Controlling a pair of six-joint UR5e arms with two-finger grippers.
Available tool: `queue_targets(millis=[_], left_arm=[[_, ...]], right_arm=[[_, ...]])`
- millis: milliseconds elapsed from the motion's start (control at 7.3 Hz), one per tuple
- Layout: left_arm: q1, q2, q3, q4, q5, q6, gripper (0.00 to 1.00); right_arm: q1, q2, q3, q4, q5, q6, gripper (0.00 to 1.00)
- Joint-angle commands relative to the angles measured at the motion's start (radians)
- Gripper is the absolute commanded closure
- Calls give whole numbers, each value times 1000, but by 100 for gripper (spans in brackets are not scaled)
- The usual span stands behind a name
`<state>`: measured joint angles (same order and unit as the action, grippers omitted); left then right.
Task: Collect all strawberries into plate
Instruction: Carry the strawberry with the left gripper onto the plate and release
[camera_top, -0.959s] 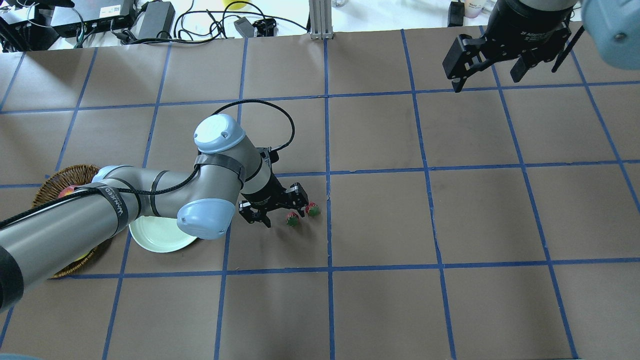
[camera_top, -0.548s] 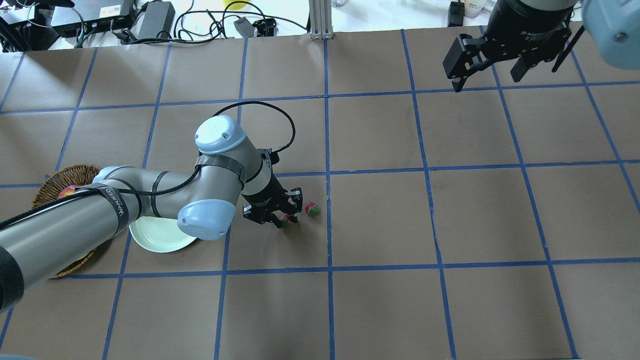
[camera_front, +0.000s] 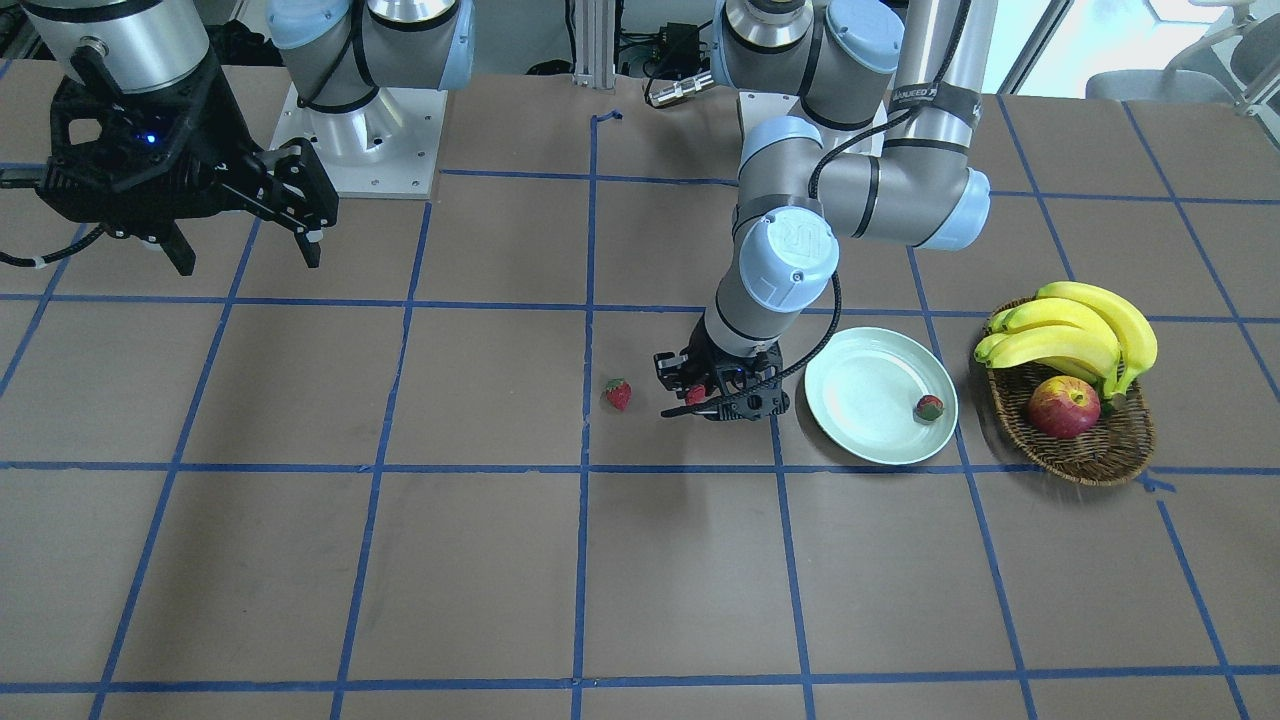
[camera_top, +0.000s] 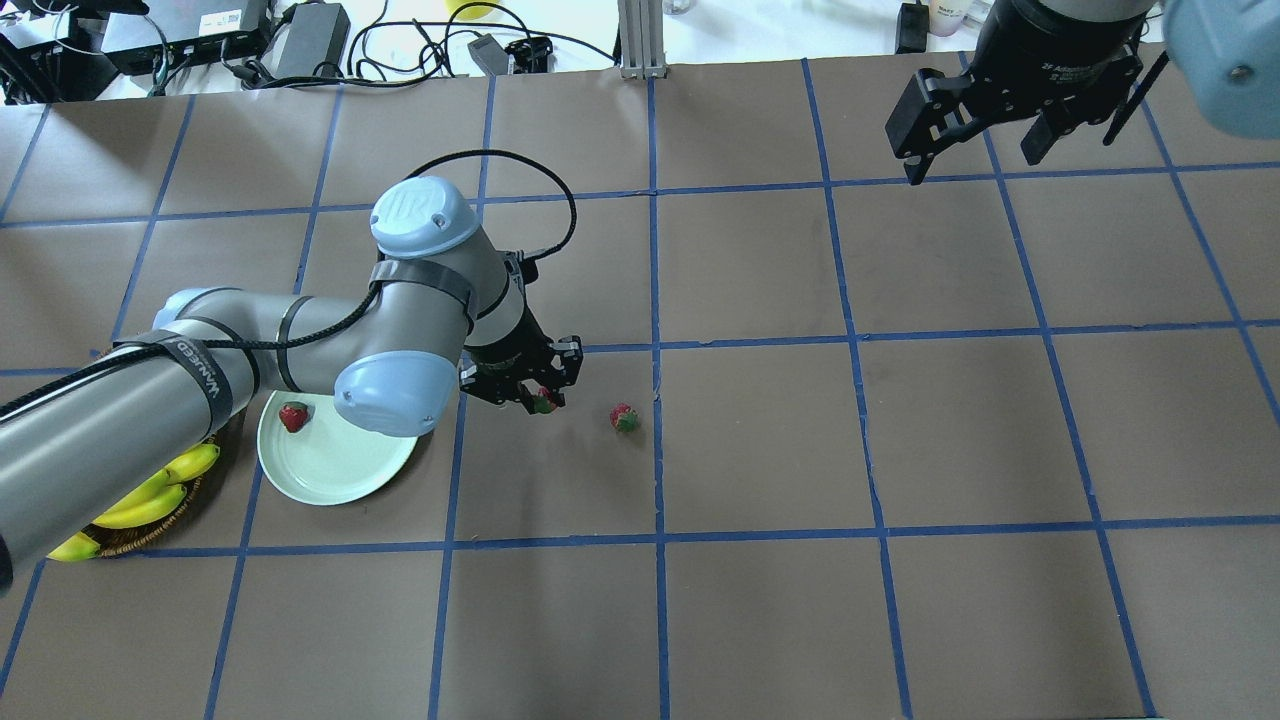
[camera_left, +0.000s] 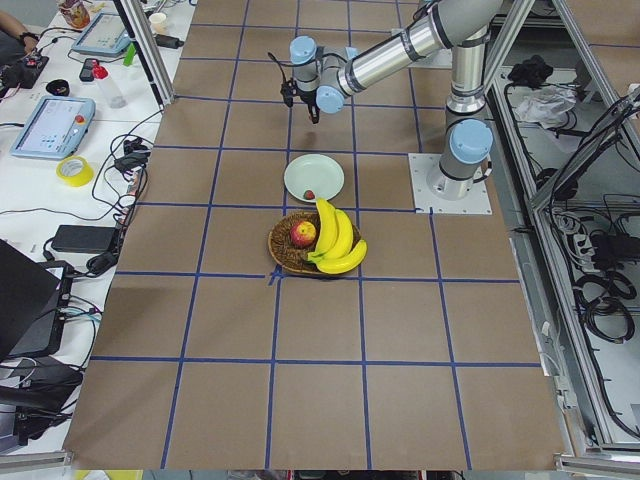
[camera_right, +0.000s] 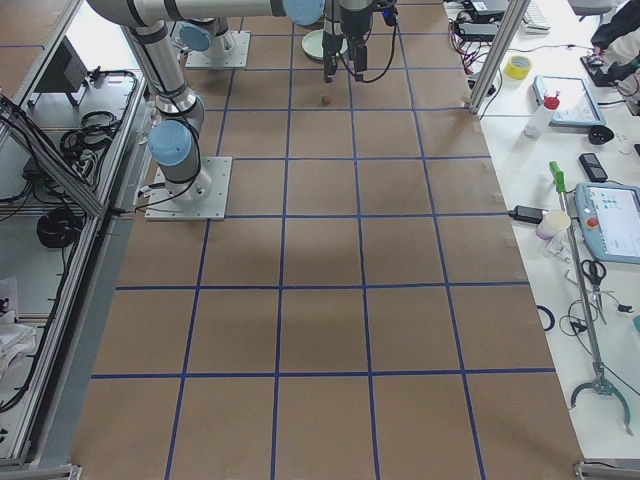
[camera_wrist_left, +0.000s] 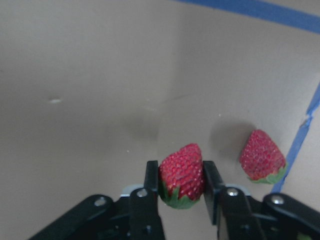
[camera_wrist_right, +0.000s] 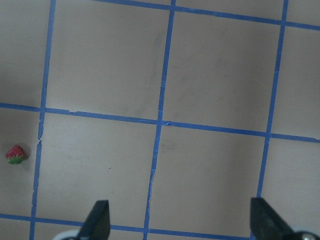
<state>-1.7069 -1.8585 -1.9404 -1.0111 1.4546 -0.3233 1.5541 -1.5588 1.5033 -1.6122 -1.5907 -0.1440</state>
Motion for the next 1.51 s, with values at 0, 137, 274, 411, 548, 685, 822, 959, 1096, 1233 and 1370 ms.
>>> queue_targets(millis=[0,137,274,411,548,685,822,959,1096,1233,1370], left_arm=[[123,15,136,-215,122,175,100],[212,21,139,-246,135,270,100],[269,22,126,-254,150,292,100],[314,21,91,-254,170,370,100],[363,21,52,-244,165,385,100],[380,9,38,-241,167,385,100],[381,1,37,-242,170,391,100],[381,-1,37,-244,170,391,55],[381,7,38,-247,170,388,1],[380,19,49,-251,170,389,0],[369,24,60,-244,156,382,0]], right_arm=[[0,0,0,0,0,0,0],[0,-1,0,0,0,0,0],[0,-1,0,0,0,0,0],[1,-1,0,0,2,0,0],[1,-1,0,0,0,0,0],[1,-1,0,0,2,0,0],[1,-1,0,0,0,0,0],[1,-1,0,0,0,0,0],[1,-1,0,0,0,0,0],[1,-1,0,0,2,0,0],[1,-1,0,0,0,0,0]])
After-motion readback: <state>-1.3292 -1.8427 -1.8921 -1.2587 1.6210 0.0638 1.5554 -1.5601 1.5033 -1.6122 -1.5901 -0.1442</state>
